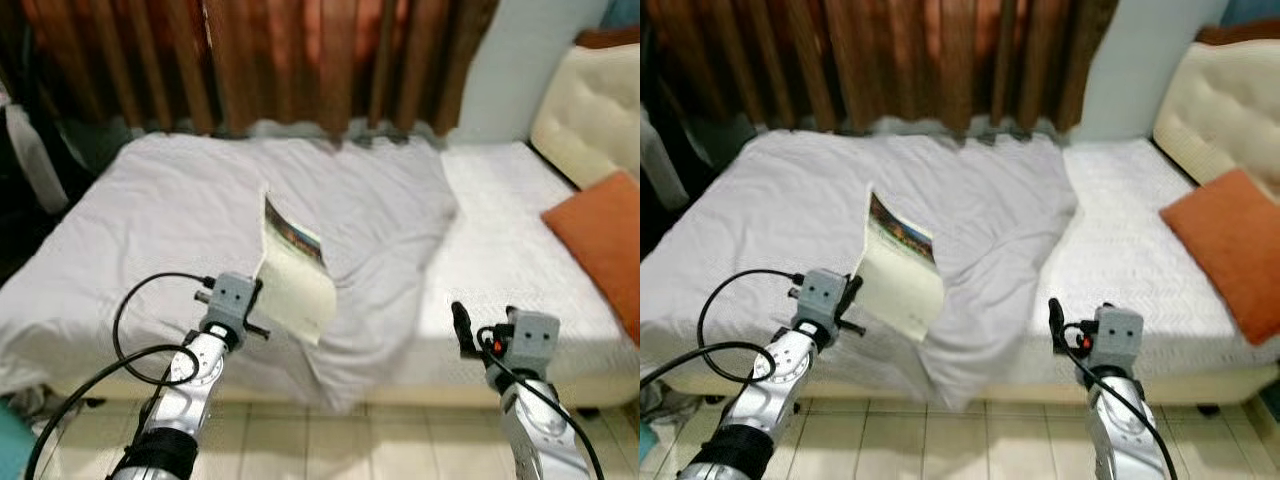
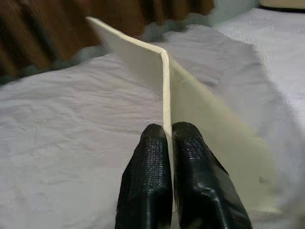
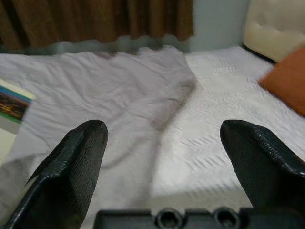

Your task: Clean up the room

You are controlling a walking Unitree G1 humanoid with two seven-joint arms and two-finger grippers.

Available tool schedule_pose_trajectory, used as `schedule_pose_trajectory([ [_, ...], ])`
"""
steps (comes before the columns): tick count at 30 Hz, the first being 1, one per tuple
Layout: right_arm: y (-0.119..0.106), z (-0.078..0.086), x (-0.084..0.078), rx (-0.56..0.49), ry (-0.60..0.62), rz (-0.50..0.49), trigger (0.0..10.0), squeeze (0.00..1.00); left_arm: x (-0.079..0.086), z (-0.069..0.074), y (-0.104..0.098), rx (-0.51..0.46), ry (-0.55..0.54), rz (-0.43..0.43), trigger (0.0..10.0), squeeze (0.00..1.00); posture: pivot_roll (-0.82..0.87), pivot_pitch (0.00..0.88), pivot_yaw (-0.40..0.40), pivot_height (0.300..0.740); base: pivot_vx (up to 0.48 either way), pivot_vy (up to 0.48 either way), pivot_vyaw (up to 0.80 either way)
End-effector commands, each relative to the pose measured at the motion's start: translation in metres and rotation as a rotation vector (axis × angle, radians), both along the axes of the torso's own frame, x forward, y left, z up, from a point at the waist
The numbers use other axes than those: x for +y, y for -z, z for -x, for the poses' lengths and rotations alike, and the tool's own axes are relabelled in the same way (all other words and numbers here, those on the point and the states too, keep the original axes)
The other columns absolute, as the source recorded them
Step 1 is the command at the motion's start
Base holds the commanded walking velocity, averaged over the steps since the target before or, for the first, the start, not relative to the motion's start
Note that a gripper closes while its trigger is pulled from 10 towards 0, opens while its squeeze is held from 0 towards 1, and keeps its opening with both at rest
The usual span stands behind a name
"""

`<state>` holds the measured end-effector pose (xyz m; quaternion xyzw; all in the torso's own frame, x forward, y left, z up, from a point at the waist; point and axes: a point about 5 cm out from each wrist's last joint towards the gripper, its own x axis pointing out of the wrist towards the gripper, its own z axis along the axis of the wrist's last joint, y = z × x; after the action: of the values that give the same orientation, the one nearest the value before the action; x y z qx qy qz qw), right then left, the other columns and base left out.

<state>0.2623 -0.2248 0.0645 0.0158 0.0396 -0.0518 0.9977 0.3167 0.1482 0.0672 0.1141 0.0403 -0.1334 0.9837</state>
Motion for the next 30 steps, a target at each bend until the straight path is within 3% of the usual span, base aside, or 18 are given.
schedule_pose_trajectory([
  [1,-0.002,-0.003,0.0,-0.005,-0.008,-0.01,10.0,0.0,-0.008,-0.007,-0.015,-0.073,0.018,0.012,10.0,0.0,-0.02,0.0,-0.004,0.74,0.0,-0.469,0.0],
  [9,0.0,-0.004,0.006,0.011,-0.067,-0.026,10.0,0.0,-0.007,-0.004,-0.013,-0.078,0.018,-0.003,10.0,0.0,-0.01,0.0,-0.004,0.74,0.0,-0.469,0.0],
  [16,0.009,0.014,0.009,0.055,-0.151,-0.011,10.0,0.0,-0.007,0.017,-0.001,-0.068,0.029,0.024,10.0,0.0,0.0,0.0,-0.017,0.74,0.0,-0.469,0.0],
  [30,0.005,0.003,0.014,0.04,-0.179,-0.007,10.0,0.0,-0.003,0.005,-0.01,-0.079,0.006,-0.016,10.0,0.0,0.0,0.0,-0.009,0.74,0.0,-0.432,0.0],
])
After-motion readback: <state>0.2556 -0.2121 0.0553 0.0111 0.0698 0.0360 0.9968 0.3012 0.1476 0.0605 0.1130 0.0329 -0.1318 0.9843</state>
